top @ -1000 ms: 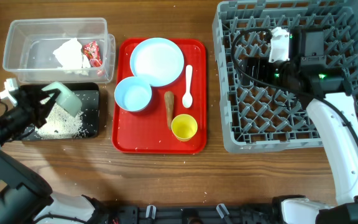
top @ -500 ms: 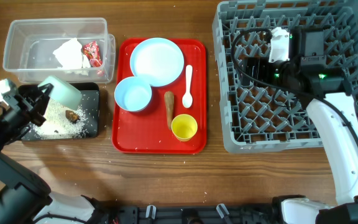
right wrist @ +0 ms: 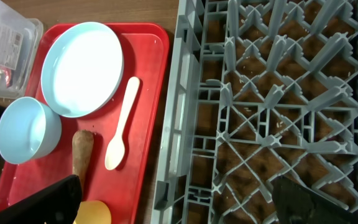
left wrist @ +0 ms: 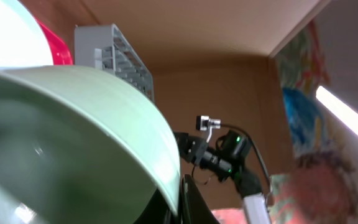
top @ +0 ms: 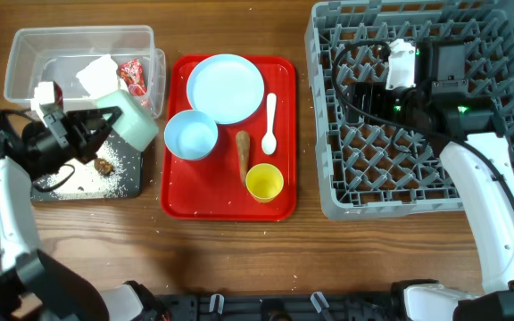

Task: Sort waste into correct bins and load items into the dishwasher rack
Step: 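Tip the teal cup over the black tray to dump the lump, then set the teal cup back on the red tray with the left gripper, then grasp the yellow cup with the left gripper and lift it, then hand the yellow cup from the left gripper to the right gripper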

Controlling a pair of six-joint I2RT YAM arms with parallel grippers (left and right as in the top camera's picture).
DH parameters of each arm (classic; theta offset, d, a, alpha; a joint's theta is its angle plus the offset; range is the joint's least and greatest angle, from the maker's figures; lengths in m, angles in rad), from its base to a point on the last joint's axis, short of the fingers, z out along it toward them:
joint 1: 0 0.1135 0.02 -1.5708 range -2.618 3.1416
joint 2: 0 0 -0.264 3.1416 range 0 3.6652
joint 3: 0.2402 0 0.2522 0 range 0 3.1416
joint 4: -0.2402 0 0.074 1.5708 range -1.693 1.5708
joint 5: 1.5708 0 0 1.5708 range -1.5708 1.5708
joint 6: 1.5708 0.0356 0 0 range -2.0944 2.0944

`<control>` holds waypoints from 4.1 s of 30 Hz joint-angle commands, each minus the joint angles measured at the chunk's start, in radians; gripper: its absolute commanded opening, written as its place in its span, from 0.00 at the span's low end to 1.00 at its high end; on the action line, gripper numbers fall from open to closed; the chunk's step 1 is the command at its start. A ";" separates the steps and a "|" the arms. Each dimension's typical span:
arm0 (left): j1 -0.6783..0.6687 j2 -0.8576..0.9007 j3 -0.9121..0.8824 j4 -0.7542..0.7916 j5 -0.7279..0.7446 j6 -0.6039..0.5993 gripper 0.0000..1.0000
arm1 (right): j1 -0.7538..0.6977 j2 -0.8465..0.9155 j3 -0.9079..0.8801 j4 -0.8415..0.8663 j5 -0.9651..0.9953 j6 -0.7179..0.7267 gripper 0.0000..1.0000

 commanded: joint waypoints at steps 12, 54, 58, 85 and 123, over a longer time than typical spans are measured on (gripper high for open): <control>-0.769 -0.223 0.009 0.019 -1.300 -0.365 0.04 | 0.003 0.007 0.021 0.016 -0.010 0.021 1.00; -1.196 0.219 0.142 0.013 -1.392 -0.345 0.54 | 0.003 0.013 0.021 0.017 -0.010 0.022 1.00; -1.196 0.278 0.142 0.018 -1.418 -0.345 0.41 | 0.003 0.013 0.021 0.017 -0.010 0.035 1.00; -0.818 0.171 0.212 0.138 -0.699 -0.360 0.04 | 0.003 0.013 0.021 0.130 -0.434 0.061 1.00; -0.639 0.171 0.212 0.399 0.042 -0.364 0.04 | 0.224 0.254 0.021 0.892 -1.083 0.273 0.78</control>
